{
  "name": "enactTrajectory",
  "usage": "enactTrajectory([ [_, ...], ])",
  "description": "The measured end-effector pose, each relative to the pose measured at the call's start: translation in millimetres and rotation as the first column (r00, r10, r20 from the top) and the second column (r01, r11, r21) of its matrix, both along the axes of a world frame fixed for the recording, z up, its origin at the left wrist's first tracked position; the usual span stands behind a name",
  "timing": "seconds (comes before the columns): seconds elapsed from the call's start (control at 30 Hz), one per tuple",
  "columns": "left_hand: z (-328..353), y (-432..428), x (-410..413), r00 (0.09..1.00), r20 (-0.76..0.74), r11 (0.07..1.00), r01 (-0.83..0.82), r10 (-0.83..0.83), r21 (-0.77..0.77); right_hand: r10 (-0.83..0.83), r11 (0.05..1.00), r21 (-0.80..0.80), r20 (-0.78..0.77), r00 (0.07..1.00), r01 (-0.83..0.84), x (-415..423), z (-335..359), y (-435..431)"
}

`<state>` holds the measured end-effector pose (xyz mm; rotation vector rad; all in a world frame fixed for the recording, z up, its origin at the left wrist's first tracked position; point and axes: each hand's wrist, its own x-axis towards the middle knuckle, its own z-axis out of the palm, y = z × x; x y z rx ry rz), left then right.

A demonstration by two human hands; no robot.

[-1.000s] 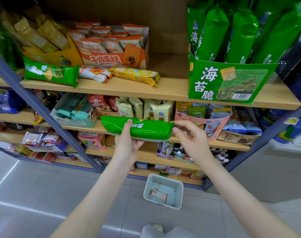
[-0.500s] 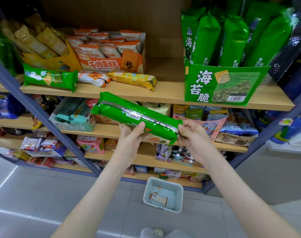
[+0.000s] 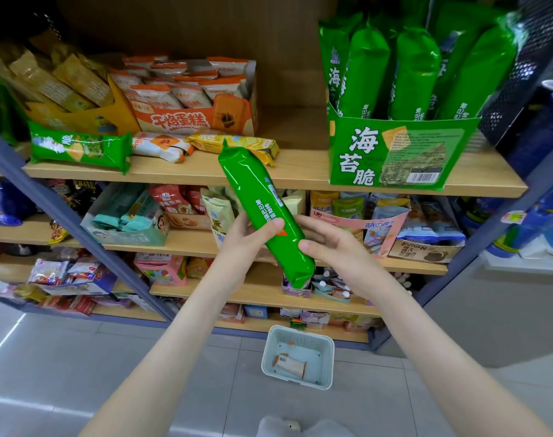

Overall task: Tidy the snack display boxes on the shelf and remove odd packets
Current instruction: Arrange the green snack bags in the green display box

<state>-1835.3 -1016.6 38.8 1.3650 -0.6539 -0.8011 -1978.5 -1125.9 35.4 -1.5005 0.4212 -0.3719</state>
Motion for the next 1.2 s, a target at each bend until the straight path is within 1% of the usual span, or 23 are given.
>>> enactTrajectory([
  [0.13,2,-2,1,0.999,0.021,0.998,0.03,-0.032,0.061,0.008,0.999,0.053,0.006,1.0,-0.009,-3,0,-2],
  [0.3,3,-3,1,0.995,0.041,0.993,0.085,-0.089,0.083,0.009,0.998,0.055,-0.013,1.0,-0.009,-8,2,-7],
  [0.37,6,-5,-2,0.993,0.089,0.992,0.073,-0.083,0.103,0.0,1.0,0.01,-0.033,0.999,0.001,-8,6,-9],
  [0.4,9,-6,-3,0.985,0.155,0.991,0.059,-0.077,0.121,-0.005,1.0,-0.026,-0.04,0.999,0.004,-9,9,-10],
  [0.43,13,-7,-5,0.963,0.257,0.988,0.041,-0.079,0.149,-0.005,0.998,-0.068,-0.04,0.999,0.003,-10,14,-10],
  [0.47,18,-9,-7,0.92,0.382,0.983,0.02,-0.091,0.185,-0.005,0.995,-0.104,-0.03,1.0,0.002,-11,19,-10],
  [0.53,30,-13,-13,0.801,0.587,0.976,-0.019,-0.115,0.217,-0.021,0.982,-0.189,-0.021,1.0,0.017,-10,32,-9],
  [0.57,37,-16,-17,0.743,0.659,0.98,-0.015,-0.122,0.198,-0.049,0.967,-0.251,-0.026,0.998,0.041,-9,38,-9],
  [0.63,50,-26,-21,0.638,0.756,0.987,0.052,-0.148,0.15,-0.176,0.925,-0.347,-0.019,0.984,0.158,-9,51,-11],
  [0.7,66,-35,-21,0.556,0.789,0.965,0.171,-0.261,0.199,-0.318,0.884,-0.338,0.073,0.945,0.323,-14,64,-17],
  [0.73,75,-39,-19,0.533,0.782,0.945,0.231,-0.323,0.232,-0.35,0.871,-0.32,0.132,0.928,0.374,-19,72,-23],
  [0.77,83,-43,-17,0.521,0.777,0.931,0.28,-0.353,0.235,-0.37,0.859,-0.3,0.195,0.908,0.415,-24,79,-29],
  [0.8,89,-49,-14,0.514,0.791,0.93,0.318,-0.333,0.185,-0.391,0.848,-0.27,0.265,0.882,0.457,-28,88,-34],
  [0.83,94,-56,-11,0.508,0.821,0.939,0.331,-0.259,0.091,-0.421,0.831,-0.233,0.33,0.845,0.505,-33,96,-40],
  [0.87,96,-65,-9,0.507,0.849,0.949,0.314,-0.15,-0.02,-0.448,0.814,-0.196,0.389,0.805,0.547,-36,104,-45],
  [0.93,97,-88,-5,0.503,0.863,0.958,0.213,0.059,-0.19,-0.47,0.778,-0.164,0.488,0.736,0.606,-39,118,-55],
  [1.0,100,-110,-8,0.482,0.853,0.951,0.112,0.202,-0.289,-0.472,0.755,-0.168,0.531,0.703,0.634,-39,128,-63],
  [1.03,102,-118,-10,0.472,0.848,0.942,0.096,0.241,-0.321,-0.467,0.754,-0.177,0.531,0.706,0.632,-38,132,-68],
  [1.1,108,-130,-16,0.472,0.835,0.919,0.115,0.284,-0.377,-0.444,0.769,-0.228,0.482,0.755,0.597,-38,134,-75],
  [1.17,113,-135,-19,0.486,0.818,0.884,0.173,0.307,-0.434,-0.403,0.786,-0.3,0.414,0.816,0.54,-39,134,-81],
  [1.2,115,-137,-21,0.479,0.826,0.873,0.213,0.298,-0.438,-0.384,0.792,-0.323,0.396,0.834,0.518,-39,133,-84],
])
